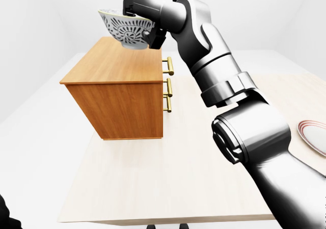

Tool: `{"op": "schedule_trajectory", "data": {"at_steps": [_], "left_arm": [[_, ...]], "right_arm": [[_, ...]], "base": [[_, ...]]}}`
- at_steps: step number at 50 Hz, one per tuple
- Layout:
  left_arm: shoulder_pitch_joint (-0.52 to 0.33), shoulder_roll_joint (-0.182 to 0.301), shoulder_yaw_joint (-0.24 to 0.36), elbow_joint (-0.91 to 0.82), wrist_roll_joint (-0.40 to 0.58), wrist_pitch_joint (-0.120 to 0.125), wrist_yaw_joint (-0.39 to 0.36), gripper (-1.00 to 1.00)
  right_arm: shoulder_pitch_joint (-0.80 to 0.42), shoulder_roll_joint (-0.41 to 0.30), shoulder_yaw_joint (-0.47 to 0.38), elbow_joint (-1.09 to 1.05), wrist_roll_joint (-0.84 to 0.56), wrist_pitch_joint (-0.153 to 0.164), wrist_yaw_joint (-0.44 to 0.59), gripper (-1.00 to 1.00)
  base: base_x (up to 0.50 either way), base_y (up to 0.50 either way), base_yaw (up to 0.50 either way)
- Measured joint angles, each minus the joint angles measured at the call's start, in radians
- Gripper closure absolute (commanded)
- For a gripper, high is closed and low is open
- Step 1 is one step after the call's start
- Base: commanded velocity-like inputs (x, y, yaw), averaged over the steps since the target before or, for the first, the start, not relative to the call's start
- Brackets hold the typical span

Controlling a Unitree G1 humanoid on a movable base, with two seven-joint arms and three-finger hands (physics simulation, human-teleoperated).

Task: Put the bowl on top of the cabinet.

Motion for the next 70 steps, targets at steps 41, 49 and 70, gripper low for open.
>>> {"op": "schedule_trajectory", "data": {"at_steps": [41,49,70], "left_arm": [[0.003,0.006,0.000,0.000,-0.009,0.000,0.000,-1.00],[0.004,0.013,0.001,0.000,-0.019,0.000,0.000,-1.00],[0.002,0.022,0.011,0.000,-0.037,0.000,0.000,-1.00]], "right_arm": [[0.086,0.029,-0.022,-0.039,-0.047,0.000,0.042,1.00],[0.086,0.034,-0.030,-0.041,-0.064,0.000,0.045,1.00],[0.077,0.023,-0.014,-0.034,-0.039,0.000,0.044,0.55]], "base": [[0.00,0.00,0.00],[0.00,0.00,0.00],[0.00,0.00,0.00]]}}
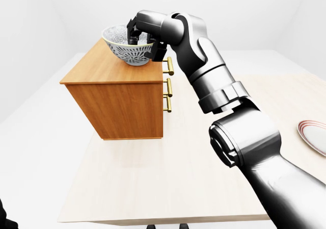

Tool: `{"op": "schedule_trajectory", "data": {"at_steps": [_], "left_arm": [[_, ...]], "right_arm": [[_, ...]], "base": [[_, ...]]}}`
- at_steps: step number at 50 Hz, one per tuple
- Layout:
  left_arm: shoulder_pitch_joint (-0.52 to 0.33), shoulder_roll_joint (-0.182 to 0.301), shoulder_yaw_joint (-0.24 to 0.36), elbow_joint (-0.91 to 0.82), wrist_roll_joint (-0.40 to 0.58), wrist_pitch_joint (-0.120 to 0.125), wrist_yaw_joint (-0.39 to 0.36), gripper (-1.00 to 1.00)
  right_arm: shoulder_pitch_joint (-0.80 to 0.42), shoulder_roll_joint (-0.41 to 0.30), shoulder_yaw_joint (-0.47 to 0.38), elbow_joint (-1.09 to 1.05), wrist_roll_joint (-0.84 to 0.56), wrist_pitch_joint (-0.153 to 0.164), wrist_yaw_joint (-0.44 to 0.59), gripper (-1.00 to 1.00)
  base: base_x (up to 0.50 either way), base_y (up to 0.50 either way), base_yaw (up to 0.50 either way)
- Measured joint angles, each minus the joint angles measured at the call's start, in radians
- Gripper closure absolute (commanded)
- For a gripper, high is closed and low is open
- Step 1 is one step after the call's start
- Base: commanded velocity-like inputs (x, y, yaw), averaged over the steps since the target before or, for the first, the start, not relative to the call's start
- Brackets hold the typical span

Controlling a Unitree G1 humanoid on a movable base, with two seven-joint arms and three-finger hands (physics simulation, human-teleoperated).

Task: Put the bowl on top of the cabinet.

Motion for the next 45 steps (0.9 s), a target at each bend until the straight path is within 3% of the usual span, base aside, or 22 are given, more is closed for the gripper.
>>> {"op": "schedule_trajectory", "data": {"at_steps": [8,19,22,23,24,27,29,45], "left_arm": [[-0.003,-0.002,0.002,0.000,0.000,0.000,0.000,-1.00],[-0.005,-0.007,0.002,0.000,0.006,0.000,0.000,-1.00],[-0.005,-0.008,0.002,0.000,0.009,0.000,0.000,-1.00],[-0.005,-0.009,0.001,0.000,0.010,0.000,0.000,-1.00],[-0.005,-0.010,0.001,0.000,0.011,0.000,0.000,-1.00],[-0.004,-0.012,-0.001,0.000,0.015,0.000,0.000,-1.00],[-0.004,-0.014,-0.002,0.000,0.018,0.000,0.000,-1.00],[0.004,-0.018,-0.014,0.000,0.033,0.000,0.000,-1.00]], "right_arm": [[-0.006,-0.002,0.001,0.005,0.004,0.000,0.002,0.44],[-0.011,-0.007,0.005,0.007,0.006,0.000,0.001,-0.15],[-0.010,-0.008,0.006,0.008,0.006,0.000,0.000,-0.18],[-0.010,-0.008,0.006,0.009,0.006,0.000,0.000,-0.24],[-0.010,-0.008,0.007,0.009,0.006,0.000,0.000,-0.69],[-0.008,-0.009,0.008,0.009,0.005,0.000,0.000,-0.69],[-0.008,-0.010,0.008,0.010,0.004,0.000,0.000,-1.00],[-0.048,-0.027,0.005,0.013,0.003,0.000,0.015,-1.00]], "base": [[0.00,0.00,0.00],[0.00,0.00,0.00],[0.00,0.00,0.00],[0.00,0.00,0.00],[0.00,0.00,0.00],[0.00,0.00,0.00],[0.00,0.00,0.00],[0.00,0.00,0.00]]}}
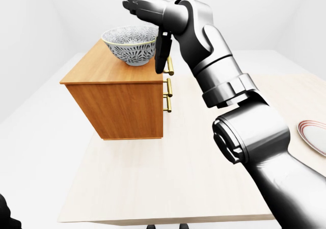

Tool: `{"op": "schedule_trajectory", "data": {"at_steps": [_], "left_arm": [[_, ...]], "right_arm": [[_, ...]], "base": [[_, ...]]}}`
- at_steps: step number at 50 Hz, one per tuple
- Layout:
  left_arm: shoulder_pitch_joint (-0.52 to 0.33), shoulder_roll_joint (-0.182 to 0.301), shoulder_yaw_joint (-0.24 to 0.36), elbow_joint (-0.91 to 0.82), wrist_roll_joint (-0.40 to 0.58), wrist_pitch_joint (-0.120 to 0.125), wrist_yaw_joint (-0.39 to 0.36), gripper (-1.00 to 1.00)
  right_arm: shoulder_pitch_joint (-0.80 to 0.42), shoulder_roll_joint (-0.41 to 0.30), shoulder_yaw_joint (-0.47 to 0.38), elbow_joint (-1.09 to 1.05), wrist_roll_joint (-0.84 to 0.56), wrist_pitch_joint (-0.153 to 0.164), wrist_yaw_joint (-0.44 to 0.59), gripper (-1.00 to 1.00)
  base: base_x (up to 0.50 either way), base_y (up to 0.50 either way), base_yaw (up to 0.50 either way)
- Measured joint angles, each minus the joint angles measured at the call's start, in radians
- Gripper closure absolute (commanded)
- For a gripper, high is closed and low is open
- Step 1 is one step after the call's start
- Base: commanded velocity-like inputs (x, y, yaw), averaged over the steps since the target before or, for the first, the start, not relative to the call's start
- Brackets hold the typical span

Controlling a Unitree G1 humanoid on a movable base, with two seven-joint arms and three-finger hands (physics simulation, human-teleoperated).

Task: Put the bowl on top of the cabinet.

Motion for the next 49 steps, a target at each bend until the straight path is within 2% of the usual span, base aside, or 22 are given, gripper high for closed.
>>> {"op": "schedule_trajectory", "data": {"at_steps": [12,20,38,49], "left_arm": [[0.006,0.010,-0.004,0.000,-0.008,0.000,0.000,-1.00],[0.005,0.014,-0.005,0.000,-0.013,0.000,0.000,-1.00],[0.001,0.019,-0.003,0.000,-0.023,0.000,0.000,-1.00],[0.003,0.021,-0.004,0.000,-0.024,0.000,0.000,-1.00]], "right_arm": [[-0.088,-0.031,-0.007,0.008,-0.005,0.000,0.027,-1.00],[-0.136,-0.046,-0.010,0.017,-0.017,0.000,0.003,-1.00],[-0.260,-0.097,-0.026,0.049,-0.073,0.000,-0.246,-1.00],[-0.343,-0.129,-0.034,0.062,-0.107,0.000,-0.288,-1.00]], "base": [[0.00,0.00,0.00],[0.00,0.00,0.00],[0.00,0.00,0.00],[0.00,0.00,0.00]]}}
